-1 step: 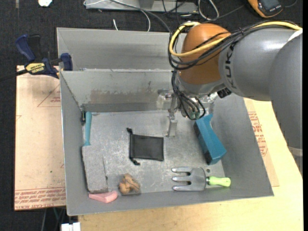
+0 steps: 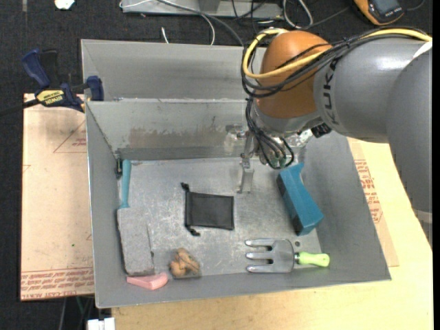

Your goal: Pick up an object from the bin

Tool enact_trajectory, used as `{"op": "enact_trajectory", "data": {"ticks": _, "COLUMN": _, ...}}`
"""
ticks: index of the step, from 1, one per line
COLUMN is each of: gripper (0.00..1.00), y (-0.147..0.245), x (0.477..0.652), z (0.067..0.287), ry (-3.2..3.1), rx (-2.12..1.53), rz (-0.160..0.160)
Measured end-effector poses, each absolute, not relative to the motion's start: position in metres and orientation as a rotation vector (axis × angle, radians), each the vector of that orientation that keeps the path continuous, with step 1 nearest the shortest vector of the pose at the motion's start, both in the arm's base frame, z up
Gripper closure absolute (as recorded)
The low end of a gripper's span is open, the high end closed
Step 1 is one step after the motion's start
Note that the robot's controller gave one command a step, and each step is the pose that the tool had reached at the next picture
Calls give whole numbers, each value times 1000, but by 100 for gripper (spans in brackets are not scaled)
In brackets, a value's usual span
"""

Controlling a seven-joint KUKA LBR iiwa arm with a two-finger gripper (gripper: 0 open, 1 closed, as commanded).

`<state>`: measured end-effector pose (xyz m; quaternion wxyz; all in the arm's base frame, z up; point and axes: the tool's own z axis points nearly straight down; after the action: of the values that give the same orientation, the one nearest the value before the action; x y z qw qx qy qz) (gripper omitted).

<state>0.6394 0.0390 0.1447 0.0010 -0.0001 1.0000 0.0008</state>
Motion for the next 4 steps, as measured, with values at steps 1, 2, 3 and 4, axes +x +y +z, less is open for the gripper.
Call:
{"op": "enact_trajectory", "data": {"ticks": 1, "gripper": 0, "y": 92, "x": 564, "z": 68, "ry": 3144, "rx": 51, "rz": 5}}
{"op": "enact_trajectory", "data": {"ticks": 2, "gripper": 0, "y": 99, "x": 578, "z": 101, "ry": 3126, "rx": 158, "rz": 5}}
{"op": "enact_trajectory", "data": {"ticks": 3, "gripper": 0, "y": 99, "x": 562, "z": 71, "ry": 3139, "rx": 96, "rz": 7}}
{"op": "enact_trajectory", "data": {"ticks": 4, "gripper": 0, "y": 88, "x": 564, "z": 70, "ry": 3118, "rx": 215, "rz": 10}}
